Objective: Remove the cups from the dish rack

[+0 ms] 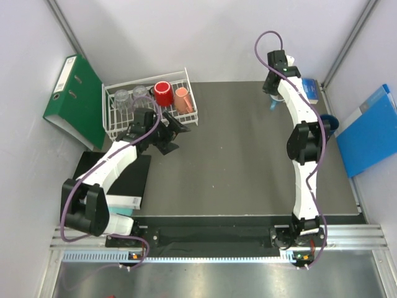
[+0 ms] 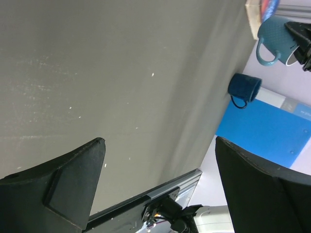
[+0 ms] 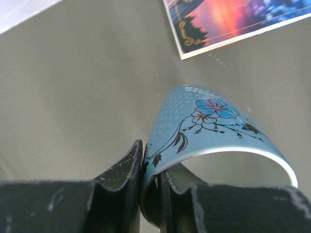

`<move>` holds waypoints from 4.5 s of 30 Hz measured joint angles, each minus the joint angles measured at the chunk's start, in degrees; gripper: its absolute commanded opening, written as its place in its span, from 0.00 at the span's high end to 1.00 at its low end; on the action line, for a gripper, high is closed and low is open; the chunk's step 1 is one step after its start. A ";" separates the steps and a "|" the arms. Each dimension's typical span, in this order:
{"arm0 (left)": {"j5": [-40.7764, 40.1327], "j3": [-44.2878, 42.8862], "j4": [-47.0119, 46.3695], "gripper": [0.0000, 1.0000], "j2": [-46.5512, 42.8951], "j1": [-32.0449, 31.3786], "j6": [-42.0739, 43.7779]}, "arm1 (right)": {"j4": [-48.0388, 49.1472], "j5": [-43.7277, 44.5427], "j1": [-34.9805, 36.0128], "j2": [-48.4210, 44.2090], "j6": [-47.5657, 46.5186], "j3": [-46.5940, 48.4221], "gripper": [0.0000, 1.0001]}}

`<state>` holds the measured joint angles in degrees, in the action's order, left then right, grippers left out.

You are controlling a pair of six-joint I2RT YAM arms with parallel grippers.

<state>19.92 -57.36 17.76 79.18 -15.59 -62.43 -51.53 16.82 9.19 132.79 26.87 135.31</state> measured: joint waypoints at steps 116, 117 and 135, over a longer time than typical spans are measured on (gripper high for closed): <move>-36.09 -40.54 -8.87 1.00 44.46 -3.89 24.41 | 35.82 -19.26 17.97 -65.24 -1.31 -67.43 0.01; -35.87 -40.06 -8.96 1.00 44.44 -3.82 24.61 | 35.82 -19.23 17.97 -65.24 -1.31 -67.45 0.01; -30.27 -36.17 0.46 1.00 37.05 -3.69 26.25 | 37.07 -19.02 17.97 -64.26 -0.07 -68.22 0.00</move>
<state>-10.35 -93.54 18.22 116.22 -19.29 -36.18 -14.46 -2.20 27.16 68.53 26.81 67.09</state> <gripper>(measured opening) 0.232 0.995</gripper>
